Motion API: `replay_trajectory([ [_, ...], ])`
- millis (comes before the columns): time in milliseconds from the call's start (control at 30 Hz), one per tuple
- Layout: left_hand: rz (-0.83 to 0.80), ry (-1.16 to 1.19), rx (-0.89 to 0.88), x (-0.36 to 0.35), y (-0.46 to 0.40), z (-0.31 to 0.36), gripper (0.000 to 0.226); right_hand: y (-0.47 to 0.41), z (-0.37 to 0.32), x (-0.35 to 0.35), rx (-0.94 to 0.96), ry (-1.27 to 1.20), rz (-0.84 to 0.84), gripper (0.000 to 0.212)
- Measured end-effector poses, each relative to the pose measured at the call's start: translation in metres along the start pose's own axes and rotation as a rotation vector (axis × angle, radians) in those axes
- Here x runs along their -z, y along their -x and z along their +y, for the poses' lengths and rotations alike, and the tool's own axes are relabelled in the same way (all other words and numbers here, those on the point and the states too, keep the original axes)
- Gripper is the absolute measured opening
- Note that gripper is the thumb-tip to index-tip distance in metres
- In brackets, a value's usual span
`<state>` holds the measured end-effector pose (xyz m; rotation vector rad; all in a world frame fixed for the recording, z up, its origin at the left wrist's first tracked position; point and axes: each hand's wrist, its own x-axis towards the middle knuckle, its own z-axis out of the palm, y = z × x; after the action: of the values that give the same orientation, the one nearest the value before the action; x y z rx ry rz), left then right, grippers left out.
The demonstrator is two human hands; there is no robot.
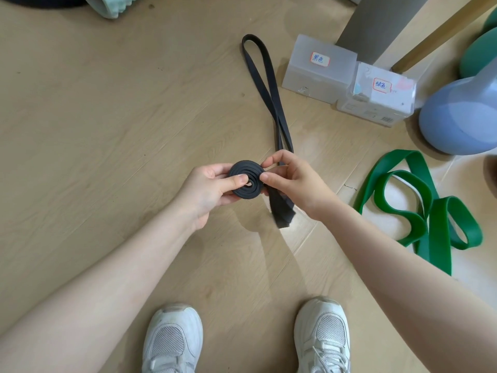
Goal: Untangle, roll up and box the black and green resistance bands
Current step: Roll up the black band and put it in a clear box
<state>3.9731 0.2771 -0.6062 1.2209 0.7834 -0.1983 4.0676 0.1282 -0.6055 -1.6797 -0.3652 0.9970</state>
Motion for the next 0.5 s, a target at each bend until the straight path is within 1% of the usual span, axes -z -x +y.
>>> replay_trajectory([
  [33, 0.015, 0.018, -0.002, 0.000, 0.000, 0.000, 0.024, -0.001, 0.001, -0.002, 0.043, 0.063, 0.039, 0.014],
  [67, 0.026, 0.020, -0.011, 0.001, 0.000, 0.001, 0.024, -0.002, 0.002, -0.003, 0.095, 0.180, 0.076, 0.014],
  [133, 0.035, -0.033, -0.053, 0.002, 0.000, 0.005, 0.020, -0.003, 0.000, -0.002, 0.188, 0.473, 0.116, 0.015],
  [167, 0.031, -0.073, -0.080, 0.003, -0.001, 0.008, 0.019, -0.003, -0.001, -0.002, 0.223, 0.570, 0.121, 0.017],
  [233, 0.021, -0.118, -0.119, 0.003, -0.001, 0.013, 0.021, -0.004, -0.004, 0.000, 0.252, 0.631, 0.108, 0.023],
  [333, 0.039, -0.079, -0.126, 0.002, -0.002, 0.013, 0.019, -0.005, -0.006, 0.000, 0.187, 0.572, 0.070, 0.022],
  [400, 0.078, -0.012, -0.114, -0.001, -0.003, 0.011, 0.016, -0.006, -0.002, -0.006, 0.099, 0.363, 0.089, 0.019],
  [500, 0.154, 0.129, -0.074, -0.006, -0.005, 0.006, 0.016, -0.006, 0.003, -0.016, 0.032, 0.048, 0.198, 0.016],
])
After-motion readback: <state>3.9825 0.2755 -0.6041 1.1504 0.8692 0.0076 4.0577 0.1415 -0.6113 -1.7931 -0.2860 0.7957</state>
